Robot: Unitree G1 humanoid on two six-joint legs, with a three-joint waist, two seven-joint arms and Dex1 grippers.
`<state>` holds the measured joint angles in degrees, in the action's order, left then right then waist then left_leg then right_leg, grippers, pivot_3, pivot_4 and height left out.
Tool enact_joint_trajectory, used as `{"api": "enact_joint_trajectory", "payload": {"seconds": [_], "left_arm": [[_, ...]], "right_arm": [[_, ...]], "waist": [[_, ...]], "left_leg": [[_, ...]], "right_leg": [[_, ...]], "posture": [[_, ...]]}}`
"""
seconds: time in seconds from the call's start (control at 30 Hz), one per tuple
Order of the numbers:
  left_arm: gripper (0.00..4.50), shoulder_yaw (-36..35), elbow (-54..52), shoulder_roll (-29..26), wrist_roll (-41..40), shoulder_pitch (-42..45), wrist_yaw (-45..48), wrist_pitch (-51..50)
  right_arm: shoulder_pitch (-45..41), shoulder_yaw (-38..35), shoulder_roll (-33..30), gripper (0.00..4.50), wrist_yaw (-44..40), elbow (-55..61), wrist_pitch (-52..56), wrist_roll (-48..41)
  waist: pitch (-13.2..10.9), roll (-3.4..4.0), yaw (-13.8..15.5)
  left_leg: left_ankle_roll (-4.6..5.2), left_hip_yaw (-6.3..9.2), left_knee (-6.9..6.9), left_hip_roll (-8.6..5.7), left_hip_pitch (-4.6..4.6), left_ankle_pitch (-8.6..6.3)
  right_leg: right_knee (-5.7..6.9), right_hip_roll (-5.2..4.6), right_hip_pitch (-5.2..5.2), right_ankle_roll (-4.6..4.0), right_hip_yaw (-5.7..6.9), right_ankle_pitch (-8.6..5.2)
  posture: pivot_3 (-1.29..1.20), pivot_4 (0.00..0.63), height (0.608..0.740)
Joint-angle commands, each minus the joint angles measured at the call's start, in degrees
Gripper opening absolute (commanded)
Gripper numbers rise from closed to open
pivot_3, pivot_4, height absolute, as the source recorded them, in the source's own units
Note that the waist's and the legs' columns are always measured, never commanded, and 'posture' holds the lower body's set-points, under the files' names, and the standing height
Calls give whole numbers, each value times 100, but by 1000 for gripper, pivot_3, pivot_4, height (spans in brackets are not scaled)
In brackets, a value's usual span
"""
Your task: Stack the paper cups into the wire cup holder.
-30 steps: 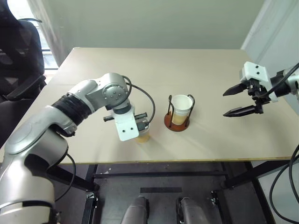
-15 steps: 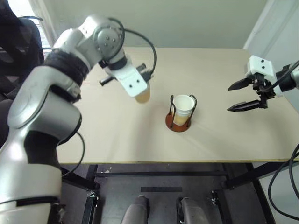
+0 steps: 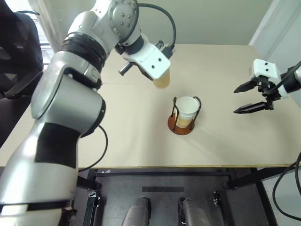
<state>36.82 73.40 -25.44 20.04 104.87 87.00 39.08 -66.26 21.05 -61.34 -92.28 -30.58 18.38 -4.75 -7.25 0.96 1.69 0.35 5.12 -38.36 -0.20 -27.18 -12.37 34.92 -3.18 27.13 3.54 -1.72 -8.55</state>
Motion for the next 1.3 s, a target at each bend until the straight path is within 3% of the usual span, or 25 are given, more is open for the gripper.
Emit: {"api": "enact_joint_trajectory", "payload": {"seconds": [0.03, 0.23, 0.63, 1.3], "left_arm": [[31, -383, -41, 67, -106, 224, 202, -118], [31, -775, -57, 290, -260, 193, 550, -332], [31, -907, -42, 499, -373, 100, 550, -502], [31, -279, -172, 823, -1128, -184, 550, -624]], "right_arm": [[-258, -18, -332, 4454, -22, 390, 230, -485], [-438, -377, -337, 4454, -22, 1053, 1181, -1322], [-623, -888, -177, 4454, -21, 1475, 2566, -1951], [-18, -1078, -474, 4454, -21, 1792, 2271, -1776]], "waist": [[-1, 1, -3], [-1, 2, -20], [-1, 2, -20], [-1, 3, -14]], "left_leg": [[1, 0, -1, 3, 0, -1], [9, -17, -23, 8, 6, -7], [37, -49, -87, 0, 17, -16], [80, -113, -139, -6, 19, -41]], "right_leg": [[1, -4, 0, 0, -4, -1], [9, -5, -10, 2, -12, -3], [24, -9, -30, -12, -41, -11], [24, -1, -24, 51, -126, 22]], "posture": [[0, 150, 740], [0, 150, 740], [0, 150, 740], [0, 150, 740]]}}
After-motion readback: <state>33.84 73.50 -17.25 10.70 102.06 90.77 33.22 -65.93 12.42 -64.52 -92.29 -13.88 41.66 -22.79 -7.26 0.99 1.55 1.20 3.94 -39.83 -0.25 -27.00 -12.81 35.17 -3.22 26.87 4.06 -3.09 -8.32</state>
